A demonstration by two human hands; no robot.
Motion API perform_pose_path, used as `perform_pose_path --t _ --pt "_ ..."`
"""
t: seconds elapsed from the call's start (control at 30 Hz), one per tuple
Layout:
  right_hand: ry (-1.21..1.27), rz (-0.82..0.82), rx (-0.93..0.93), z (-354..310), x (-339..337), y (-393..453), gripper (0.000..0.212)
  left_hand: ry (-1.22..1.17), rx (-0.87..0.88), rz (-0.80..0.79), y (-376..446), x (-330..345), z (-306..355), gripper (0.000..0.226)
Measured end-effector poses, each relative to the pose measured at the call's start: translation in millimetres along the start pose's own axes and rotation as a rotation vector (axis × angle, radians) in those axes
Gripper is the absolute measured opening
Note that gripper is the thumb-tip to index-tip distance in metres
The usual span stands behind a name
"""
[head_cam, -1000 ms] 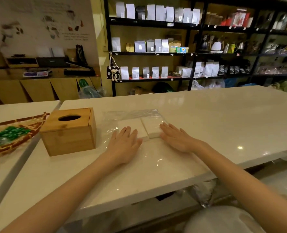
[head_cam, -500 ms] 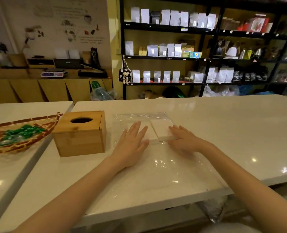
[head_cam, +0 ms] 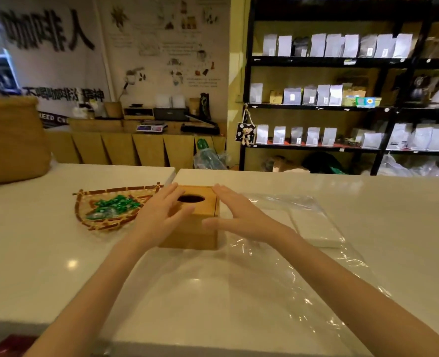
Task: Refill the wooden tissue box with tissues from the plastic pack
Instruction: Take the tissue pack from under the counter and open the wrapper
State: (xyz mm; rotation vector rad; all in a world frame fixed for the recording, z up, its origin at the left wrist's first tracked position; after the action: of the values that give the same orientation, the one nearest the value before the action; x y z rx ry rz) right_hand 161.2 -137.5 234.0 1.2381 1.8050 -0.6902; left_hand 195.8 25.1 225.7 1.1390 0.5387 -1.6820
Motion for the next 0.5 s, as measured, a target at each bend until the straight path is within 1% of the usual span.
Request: perform_pose_path --t 0.13,0.2,0.27,0.37,0.4,0.5 --pt "-0.182 -0.031 0.007 0.6 5.4 20.2 0.077 -0.124 -0.011 -0.114 -4.9 -10.2 -18.2 0.100" --pt "-0.276 -0.032 -0.001 3.6 8.7 23.6 0.074 -0.117 0.018 -0.134 -5.5 -13.6 -25.0 0.109" --pt "-0.342 -0.025 -0.002 6.4 8.8 26.2 0.074 -0.094 0.025 -0.129 -3.8 -17.2 -27.6 0.104" --pt "-0.391 -0.029 0.000 8.7 6.1 30.5 0.074 -0.115 0.041 -0.123 2.8 -24.1 -30.1 0.107" --pt "-0.406 -0.030 -0.002 9.0 5.4 31.3 0.074 -0.123 0.049 -0.128 4.9 -25.9 -30.8 0.104" --pt "-0.419 -0.044 -0.008 9.8 3.7 32.2 0.073 -0.130 0.040 -0.114 9.3 -28.2 -33.2 0.074"
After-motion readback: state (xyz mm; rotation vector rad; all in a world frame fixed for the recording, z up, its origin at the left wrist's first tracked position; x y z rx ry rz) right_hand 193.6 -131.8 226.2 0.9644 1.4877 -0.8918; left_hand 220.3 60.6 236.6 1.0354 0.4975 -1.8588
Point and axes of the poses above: each hand's wrist, its own y-axis towards the middle knuckle, its own x-axis out of the palm, z = x × y, the point moved 4 cm from there along y, towards the middle knuckle, and after that the axes turned 11 degrees about -z, right-handed, at the moved point
